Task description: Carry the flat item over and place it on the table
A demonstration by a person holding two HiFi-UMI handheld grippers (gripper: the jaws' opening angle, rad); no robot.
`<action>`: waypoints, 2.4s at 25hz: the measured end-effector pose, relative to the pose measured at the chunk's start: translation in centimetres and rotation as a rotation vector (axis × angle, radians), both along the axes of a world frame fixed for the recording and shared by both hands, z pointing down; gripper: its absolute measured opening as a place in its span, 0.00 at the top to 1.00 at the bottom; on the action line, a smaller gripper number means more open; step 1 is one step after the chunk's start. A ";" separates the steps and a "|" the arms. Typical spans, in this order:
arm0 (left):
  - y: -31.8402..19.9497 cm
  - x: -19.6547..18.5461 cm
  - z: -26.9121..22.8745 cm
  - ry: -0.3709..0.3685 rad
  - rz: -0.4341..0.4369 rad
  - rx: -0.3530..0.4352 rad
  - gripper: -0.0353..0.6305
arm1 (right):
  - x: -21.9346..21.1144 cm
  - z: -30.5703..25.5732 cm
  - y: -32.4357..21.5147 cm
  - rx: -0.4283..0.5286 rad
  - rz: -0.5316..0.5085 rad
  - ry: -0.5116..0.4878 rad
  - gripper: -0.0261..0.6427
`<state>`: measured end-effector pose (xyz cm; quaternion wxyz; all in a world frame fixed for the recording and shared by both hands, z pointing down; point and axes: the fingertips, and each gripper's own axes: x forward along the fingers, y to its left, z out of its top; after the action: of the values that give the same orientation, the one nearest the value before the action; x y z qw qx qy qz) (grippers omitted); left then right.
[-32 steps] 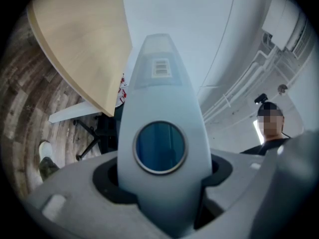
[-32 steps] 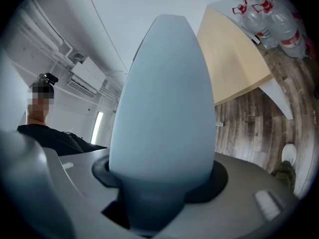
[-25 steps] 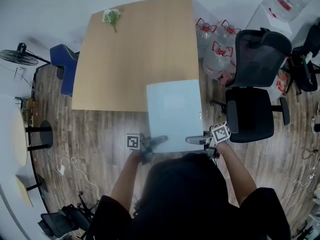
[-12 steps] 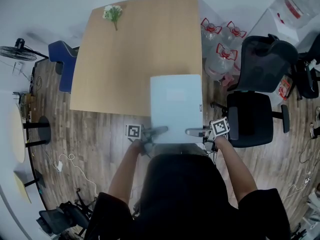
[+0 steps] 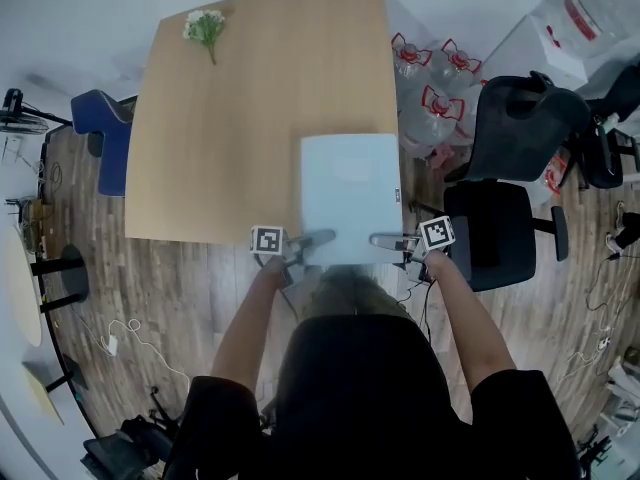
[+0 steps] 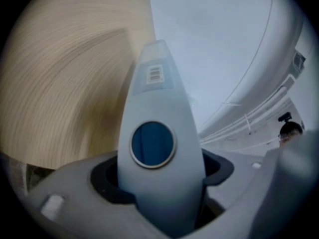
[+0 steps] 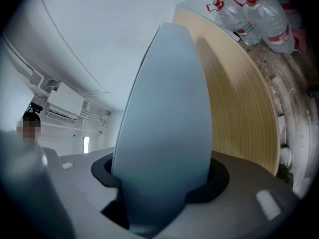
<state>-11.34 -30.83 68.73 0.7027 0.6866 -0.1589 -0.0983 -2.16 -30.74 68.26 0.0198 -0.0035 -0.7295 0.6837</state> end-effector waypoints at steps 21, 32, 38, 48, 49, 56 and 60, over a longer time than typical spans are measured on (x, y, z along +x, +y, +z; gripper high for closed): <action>-7.7 -2.2 5.7 -0.159 0.038 -0.025 0.43 | -0.7 8.4 -7.4 -0.059 0.085 0.223 0.40; -6.5 -3.4 8.3 -0.382 0.009 -0.048 0.31 | -0.8 9.1 -6.3 -0.055 0.146 0.381 0.36; -5.9 -4.0 8.8 -0.460 -0.007 -0.031 0.27 | -0.6 9.4 -5.5 -0.009 0.199 0.471 0.33; -5.0 -4.0 8.9 -0.563 -0.030 -0.001 0.26 | 0.9 9.7 -4.5 0.056 0.242 0.636 0.28; -4.9 -3.9 8.9 -0.579 -0.033 0.003 0.26 | 1.1 9.7 -4.4 0.060 0.247 0.648 0.28; -4.2 -3.5 9.4 -0.679 -0.027 0.022 0.26 | 2.3 10.1 -2.8 0.132 0.215 0.732 0.31; -4.1 -3.4 9.2 -0.671 -0.004 0.014 0.25 | 2.5 9.9 -2.2 0.143 0.194 0.725 0.32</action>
<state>-14.69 -34.94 77.94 0.6062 0.6852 -0.3821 0.1306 0.32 -32.91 78.20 0.2119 0.3089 -0.7179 0.5868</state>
